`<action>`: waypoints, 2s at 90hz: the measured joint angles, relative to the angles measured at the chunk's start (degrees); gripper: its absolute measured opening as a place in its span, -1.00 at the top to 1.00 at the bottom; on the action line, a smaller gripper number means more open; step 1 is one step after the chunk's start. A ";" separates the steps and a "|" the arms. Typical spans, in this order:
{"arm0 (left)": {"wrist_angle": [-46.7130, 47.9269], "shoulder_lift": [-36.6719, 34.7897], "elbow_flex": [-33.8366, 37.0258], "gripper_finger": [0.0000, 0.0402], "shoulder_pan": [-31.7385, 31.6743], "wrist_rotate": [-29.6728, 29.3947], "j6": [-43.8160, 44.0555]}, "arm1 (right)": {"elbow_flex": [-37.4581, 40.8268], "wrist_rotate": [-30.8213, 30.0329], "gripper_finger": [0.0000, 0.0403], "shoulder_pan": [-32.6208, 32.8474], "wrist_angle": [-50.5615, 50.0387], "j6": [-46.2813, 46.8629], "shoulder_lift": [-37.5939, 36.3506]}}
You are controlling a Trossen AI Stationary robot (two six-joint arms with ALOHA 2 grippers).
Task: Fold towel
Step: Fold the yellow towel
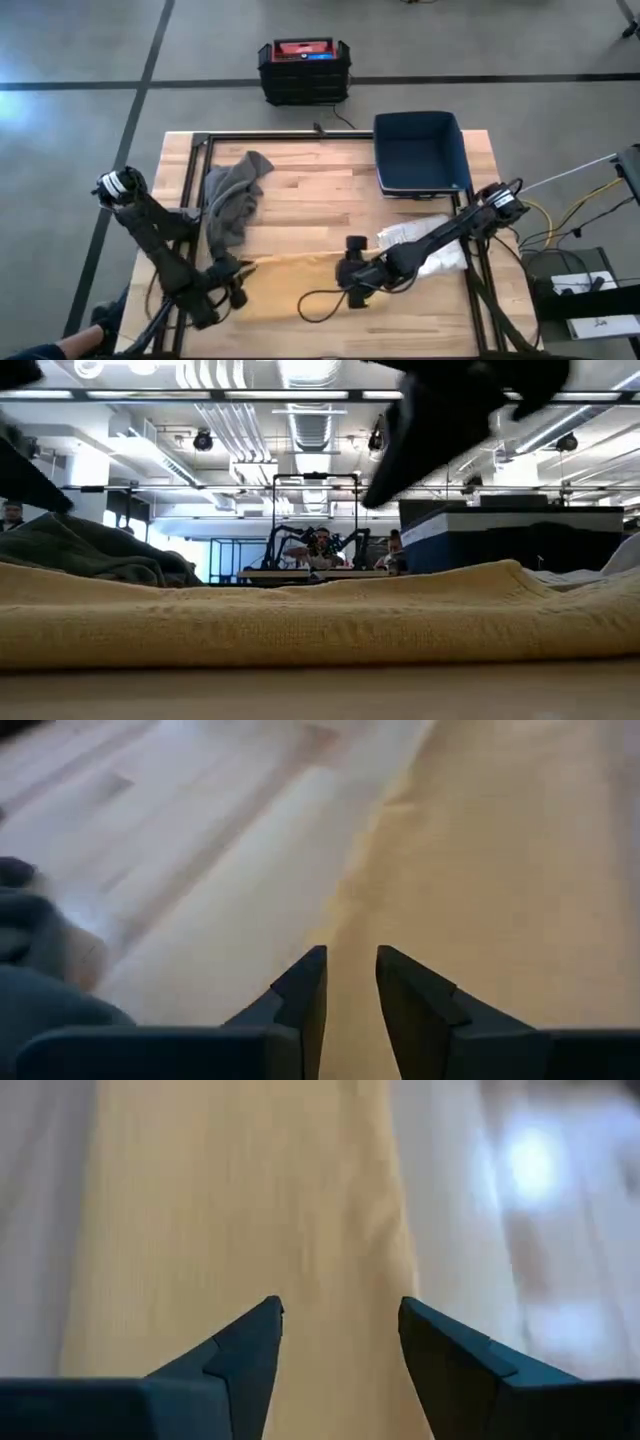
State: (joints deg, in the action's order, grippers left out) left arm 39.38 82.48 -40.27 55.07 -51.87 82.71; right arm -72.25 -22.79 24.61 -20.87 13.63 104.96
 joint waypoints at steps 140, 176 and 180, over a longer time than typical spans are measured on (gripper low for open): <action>-20.47 8.71 -2.41 0.63 -1.30 19.45 -11.43 | 0.09 5.22 -0.33 16.41 -22.33 57.62 -4.32; -16.25 6.74 -2.28 0.62 7.59 22.45 -2.33 | 6.14 2.31 -0.31 23.54 -22.02 79.46 -4.34; -18.01 5.67 -2.30 0.62 7.93 17.31 -3.00 | 7.21 1.78 -0.29 23.62 -21.56 80.46 -4.34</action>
State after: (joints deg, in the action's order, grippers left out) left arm 21.37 88.15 -42.57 63.00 -34.56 79.71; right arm -65.04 -21.01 48.23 -42.43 94.10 100.62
